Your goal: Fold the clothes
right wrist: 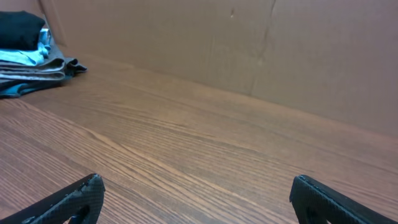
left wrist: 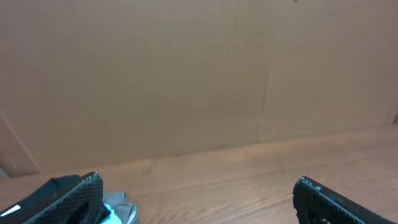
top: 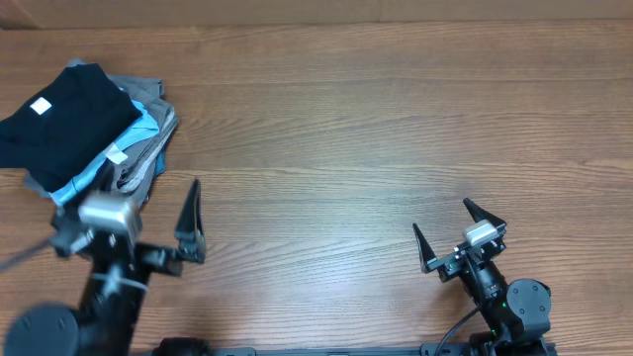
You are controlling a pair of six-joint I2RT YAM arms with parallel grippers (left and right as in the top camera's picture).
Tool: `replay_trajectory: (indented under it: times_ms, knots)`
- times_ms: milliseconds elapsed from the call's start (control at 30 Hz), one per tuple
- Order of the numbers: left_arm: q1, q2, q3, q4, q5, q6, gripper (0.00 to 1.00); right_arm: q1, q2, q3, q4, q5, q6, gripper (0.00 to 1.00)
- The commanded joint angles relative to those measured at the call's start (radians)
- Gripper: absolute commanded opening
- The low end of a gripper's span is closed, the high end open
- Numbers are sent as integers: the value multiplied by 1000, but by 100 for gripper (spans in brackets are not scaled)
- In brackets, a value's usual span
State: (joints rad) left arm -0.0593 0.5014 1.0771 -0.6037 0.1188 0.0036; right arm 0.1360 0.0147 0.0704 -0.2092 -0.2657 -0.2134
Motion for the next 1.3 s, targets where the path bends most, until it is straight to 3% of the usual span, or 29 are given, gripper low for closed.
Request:
replay_trajectory:
  times_ms: [0,333,567,967,1267]
  knots:
    - [-5,-156,-158,58,0,19,100,-5,-12,-6,6,-4,3,100]
    - [2,-484,-623,274,5,-8,100,-5,-12,-6,6,-4,3,100]
    - [2,-498,-834,387,5,-34,100,-5,-12,-6,7,-4,3,100]
    - [3,-498,-1064,515,2,-33,100,-5,-12,-6,6,-4,3,100]
    - [3,-497,-1072,538,1,-33,100,-5,-12,-6,6,-4,4,100]
